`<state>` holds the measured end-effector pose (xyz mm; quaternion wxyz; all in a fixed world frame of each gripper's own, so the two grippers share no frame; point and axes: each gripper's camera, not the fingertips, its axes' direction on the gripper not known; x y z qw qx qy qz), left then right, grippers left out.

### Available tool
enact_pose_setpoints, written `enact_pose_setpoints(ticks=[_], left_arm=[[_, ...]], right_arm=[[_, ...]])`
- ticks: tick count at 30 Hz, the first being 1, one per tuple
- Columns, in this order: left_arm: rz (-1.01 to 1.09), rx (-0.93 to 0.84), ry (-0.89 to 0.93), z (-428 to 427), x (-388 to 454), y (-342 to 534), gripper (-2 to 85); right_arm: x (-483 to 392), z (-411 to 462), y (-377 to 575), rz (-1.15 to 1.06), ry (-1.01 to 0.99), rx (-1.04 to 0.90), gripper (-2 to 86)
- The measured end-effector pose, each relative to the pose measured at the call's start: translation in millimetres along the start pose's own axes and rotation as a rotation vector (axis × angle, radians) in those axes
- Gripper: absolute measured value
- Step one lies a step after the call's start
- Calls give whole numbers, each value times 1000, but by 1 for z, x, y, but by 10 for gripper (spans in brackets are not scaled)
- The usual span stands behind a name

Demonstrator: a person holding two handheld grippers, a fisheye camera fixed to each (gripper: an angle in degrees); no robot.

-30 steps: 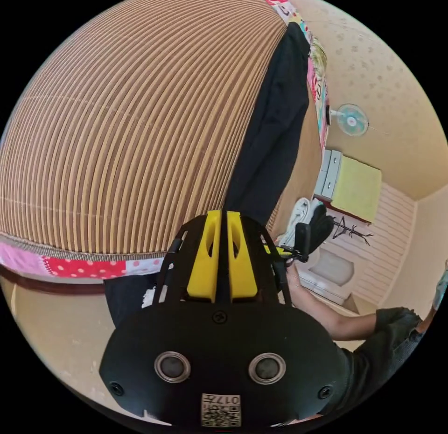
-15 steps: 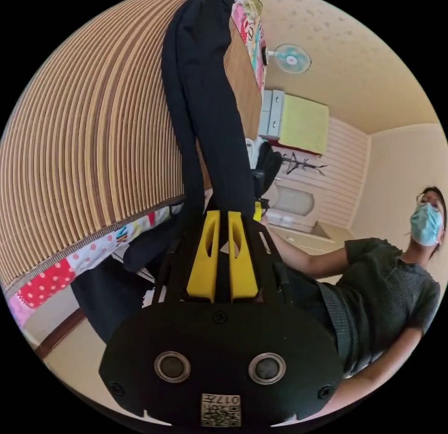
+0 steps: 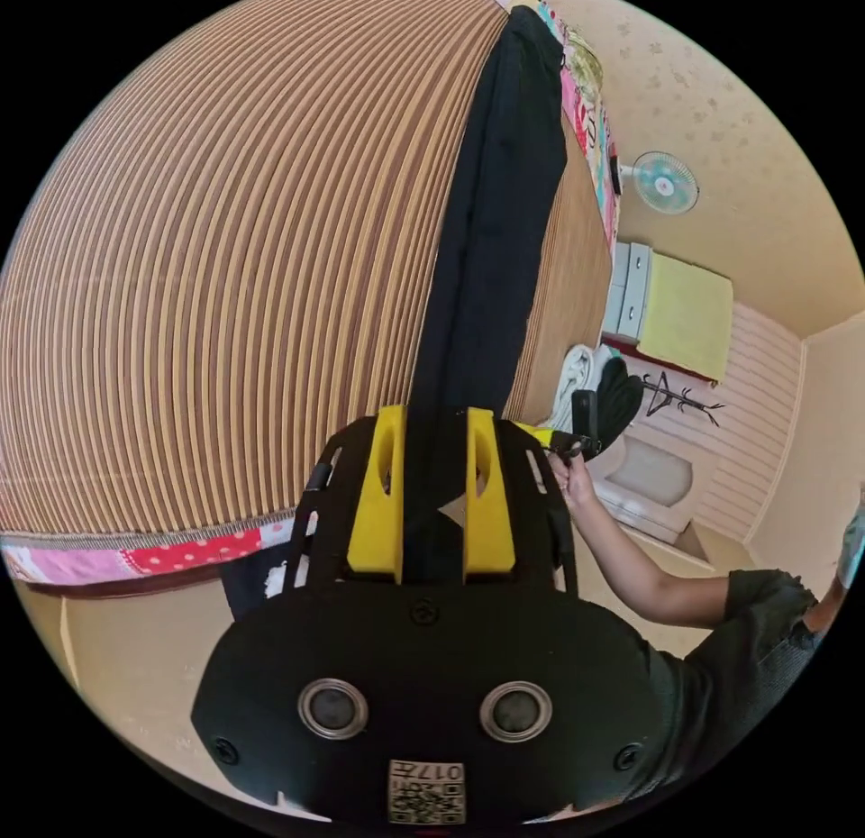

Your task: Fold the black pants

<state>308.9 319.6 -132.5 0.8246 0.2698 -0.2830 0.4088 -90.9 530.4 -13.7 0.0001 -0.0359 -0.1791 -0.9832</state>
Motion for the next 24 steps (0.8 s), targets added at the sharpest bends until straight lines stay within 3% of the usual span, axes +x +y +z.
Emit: enact_pose_setpoints(ticks=[4,11,13,16,24], left_arm=[[145,37,-77,7,42,-26,72],[213,-167,-229,90,77,-15,62],[199,-170,-212,92,81,-7,43],[284,-121,-14,70,92,9,31],[36,-109,-20,72,44,26,83]], right_arm=[[-4,10,-28,-25,75,-69,112],[-18,79,-2,-66,183,-250,60],[-32,79,14,-85,190,-200,47],[-39,76,37,-92,89,-116,41],[1,67,48,35,86,-55,86]])
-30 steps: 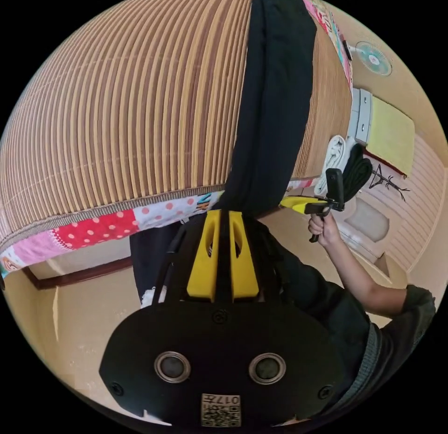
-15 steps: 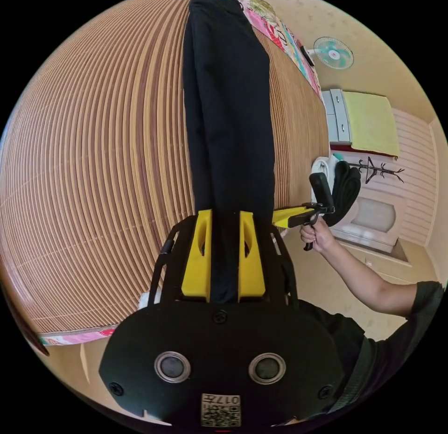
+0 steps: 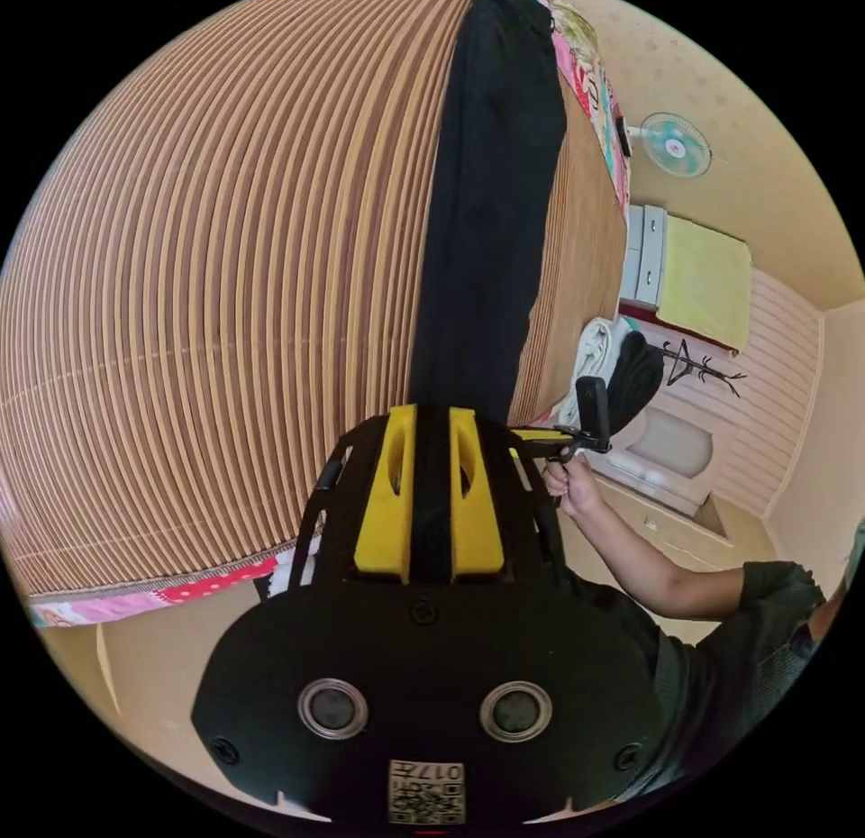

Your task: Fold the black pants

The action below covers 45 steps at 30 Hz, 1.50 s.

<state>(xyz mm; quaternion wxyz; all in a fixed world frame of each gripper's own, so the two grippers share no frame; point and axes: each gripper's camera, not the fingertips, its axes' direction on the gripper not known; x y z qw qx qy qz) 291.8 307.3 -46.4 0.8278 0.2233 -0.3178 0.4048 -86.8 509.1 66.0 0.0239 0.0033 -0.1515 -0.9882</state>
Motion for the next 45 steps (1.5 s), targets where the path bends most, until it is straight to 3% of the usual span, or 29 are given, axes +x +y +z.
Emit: enact_pose_setpoints(ticks=[3,8,13,15,19,24,28,35,37,41,45], left_arm=[[-1,119,83,-9,-4,-10,121],[23,170,221,3,-9,-46,156],[74,21,248,38,6,-75,127],[162,-24,202,41,24,-67,84],[290,16,153,16,50,-31,55],[515,13,328,-27,111,53,53],[654,114,305,-71,181,123,53],[1023,324,354,-172,324,234,52],[1086,361,388,-192,349,247,53],[1016,443,359,-212,377,225,56],[801,403,273,-181,354,130,55]], right_arm=[[7,-29,-12,-12,-35,88,119],[22,-58,-65,-66,-202,161,116],[20,-30,-97,-108,-322,-13,82],[16,-34,-88,-104,-339,12,66],[-23,-56,-28,-267,-443,79,38],[-104,-83,73,-450,-493,149,31],[-200,-114,152,-640,-519,229,28],[-390,-171,250,-1112,-486,278,21],[-423,-181,260,-1144,-446,307,20],[-443,-199,233,-995,-263,434,18],[-409,-196,163,-810,-65,468,17]])
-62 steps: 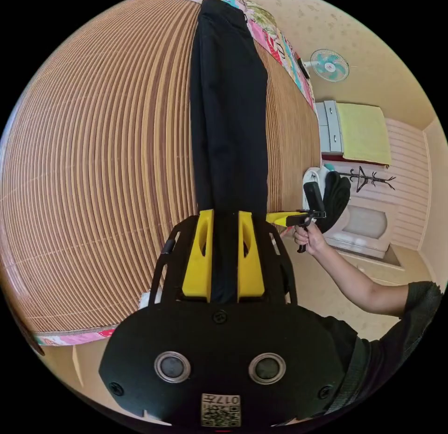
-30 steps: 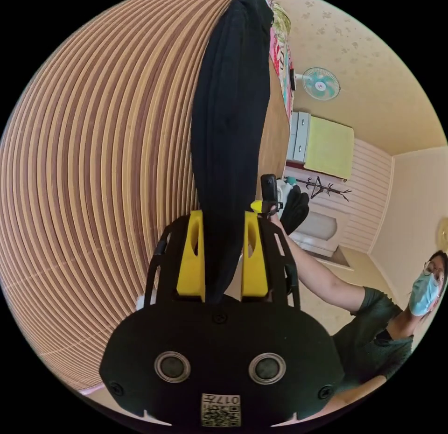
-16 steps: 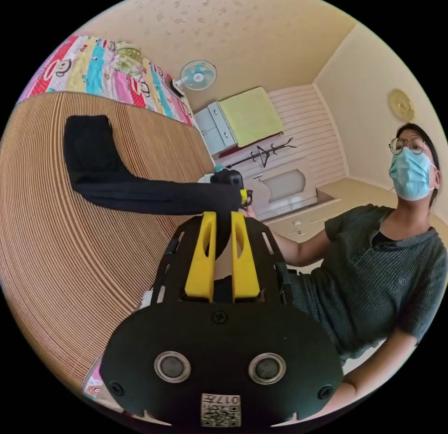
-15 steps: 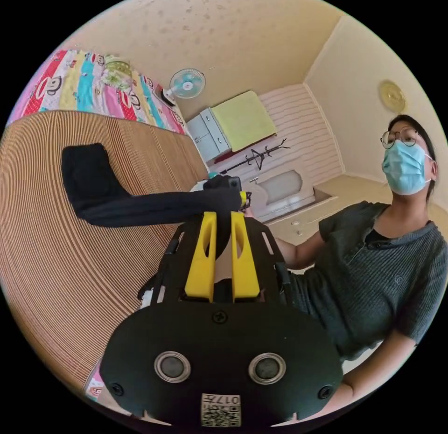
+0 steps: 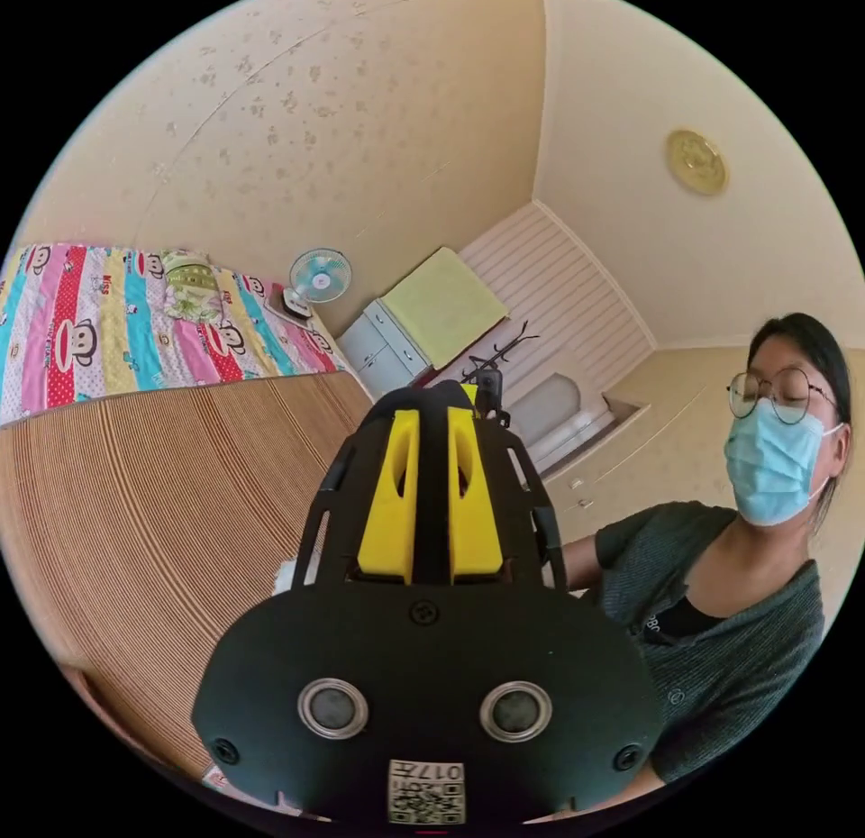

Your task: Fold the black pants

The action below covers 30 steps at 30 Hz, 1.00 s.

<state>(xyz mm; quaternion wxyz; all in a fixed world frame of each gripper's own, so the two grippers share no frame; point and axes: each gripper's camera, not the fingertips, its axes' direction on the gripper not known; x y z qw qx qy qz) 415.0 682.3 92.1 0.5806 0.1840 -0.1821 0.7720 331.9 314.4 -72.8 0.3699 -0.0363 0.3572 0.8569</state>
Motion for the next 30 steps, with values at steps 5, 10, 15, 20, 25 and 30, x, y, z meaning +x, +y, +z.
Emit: enact_pose_setpoints(ticks=[5,10,15,20,25,30], left_arm=[[-166,-122,-119,62,-136,-12,52],[-199,-336,-330,116,-222,32,52],[-332,-445,-227,144,-258,168,53],[-620,-566,-286,157,-295,297,80],[-743,-442,-122,139,-342,318,155],[-658,-317,-229,117,-409,252,216]], right_arm=[[126,40,9,234,90,-75,17],[161,86,80,300,207,-297,22],[167,91,222,498,143,-302,31],[182,100,361,877,191,-396,67],[185,70,353,904,132,-228,150],[217,74,294,812,198,-285,245]])
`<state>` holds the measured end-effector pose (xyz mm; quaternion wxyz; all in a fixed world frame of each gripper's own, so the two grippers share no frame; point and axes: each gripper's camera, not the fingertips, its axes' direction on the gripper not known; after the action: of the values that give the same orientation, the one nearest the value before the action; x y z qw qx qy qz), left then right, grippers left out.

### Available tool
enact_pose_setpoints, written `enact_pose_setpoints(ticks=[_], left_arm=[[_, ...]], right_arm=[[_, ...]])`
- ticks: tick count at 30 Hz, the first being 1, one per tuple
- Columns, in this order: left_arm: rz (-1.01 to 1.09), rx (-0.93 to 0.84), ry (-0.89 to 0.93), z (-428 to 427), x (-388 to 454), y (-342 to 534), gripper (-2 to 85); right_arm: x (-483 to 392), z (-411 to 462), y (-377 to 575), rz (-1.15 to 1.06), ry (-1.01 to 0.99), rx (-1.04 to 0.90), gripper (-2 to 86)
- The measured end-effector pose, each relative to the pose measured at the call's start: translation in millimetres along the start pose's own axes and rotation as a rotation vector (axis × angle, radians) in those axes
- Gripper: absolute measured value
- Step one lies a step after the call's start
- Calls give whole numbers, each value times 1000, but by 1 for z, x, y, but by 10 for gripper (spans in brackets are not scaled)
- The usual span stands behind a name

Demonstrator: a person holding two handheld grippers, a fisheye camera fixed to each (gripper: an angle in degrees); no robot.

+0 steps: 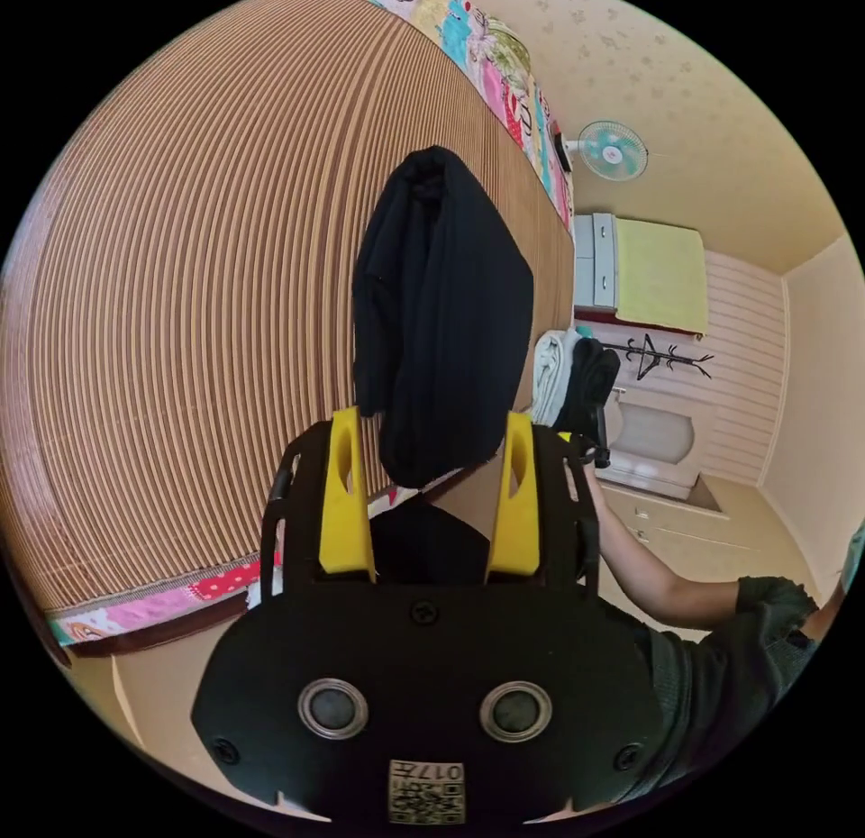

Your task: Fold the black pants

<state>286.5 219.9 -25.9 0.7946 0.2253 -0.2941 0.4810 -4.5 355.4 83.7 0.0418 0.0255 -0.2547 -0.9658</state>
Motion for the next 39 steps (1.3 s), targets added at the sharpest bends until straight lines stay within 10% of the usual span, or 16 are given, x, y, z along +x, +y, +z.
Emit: enact_pose_setpoints(ticks=[19,30,39], left_arm=[[-119,-53,124,67,-42,-30,97],[279,-177,219,205,252,20,94],[702,-316,226,418,517,-71,98]], right_arm=[[36,-15,-15,9,-344,-97,122],[-25,-349,140,-334,-209,30,111],[-37,-610,185,-337,313,340,122]])
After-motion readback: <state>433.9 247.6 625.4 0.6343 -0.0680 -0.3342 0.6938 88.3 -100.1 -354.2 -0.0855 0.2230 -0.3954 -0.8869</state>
